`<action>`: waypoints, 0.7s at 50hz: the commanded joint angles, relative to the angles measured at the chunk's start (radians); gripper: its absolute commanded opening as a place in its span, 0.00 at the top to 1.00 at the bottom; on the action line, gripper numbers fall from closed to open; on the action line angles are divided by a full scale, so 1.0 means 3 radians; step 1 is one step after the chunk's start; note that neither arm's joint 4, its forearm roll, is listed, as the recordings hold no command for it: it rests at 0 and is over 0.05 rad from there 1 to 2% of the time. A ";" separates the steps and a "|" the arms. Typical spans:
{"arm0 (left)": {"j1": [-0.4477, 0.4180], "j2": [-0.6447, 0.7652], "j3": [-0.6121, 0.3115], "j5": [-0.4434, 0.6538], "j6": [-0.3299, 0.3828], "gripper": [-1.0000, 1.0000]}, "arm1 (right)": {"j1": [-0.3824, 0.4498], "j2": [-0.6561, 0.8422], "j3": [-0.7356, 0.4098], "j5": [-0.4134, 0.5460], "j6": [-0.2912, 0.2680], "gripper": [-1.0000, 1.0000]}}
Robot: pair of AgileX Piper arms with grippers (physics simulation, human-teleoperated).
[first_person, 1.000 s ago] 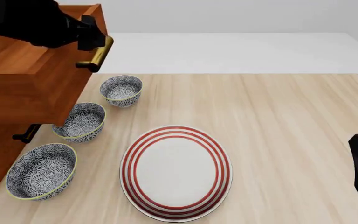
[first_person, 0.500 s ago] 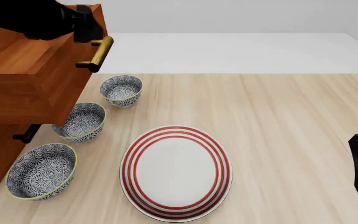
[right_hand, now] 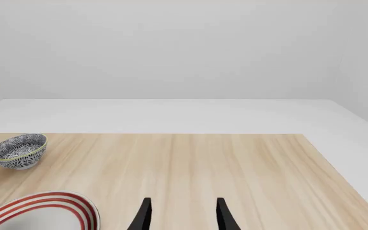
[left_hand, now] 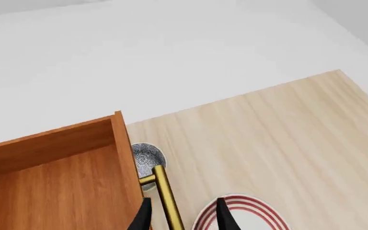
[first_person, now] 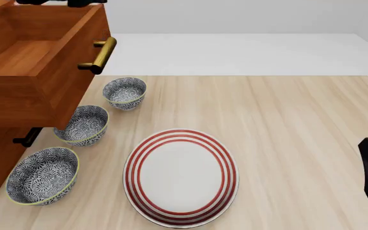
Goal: Open the top drawer of the cabinet.
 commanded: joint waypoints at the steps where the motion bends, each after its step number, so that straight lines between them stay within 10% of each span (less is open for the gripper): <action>1: -0.0044 -0.0071 -0.0047 0.0017 0.0014 0.00 | 0.0001 0.0000 0.0000 0.0000 -0.0001 0.00; 35: -0.0176 -0.0450 0.0250 -0.0154 -0.0042 0.00 | 0.0000 0.0000 0.0000 0.0000 0.0000 0.00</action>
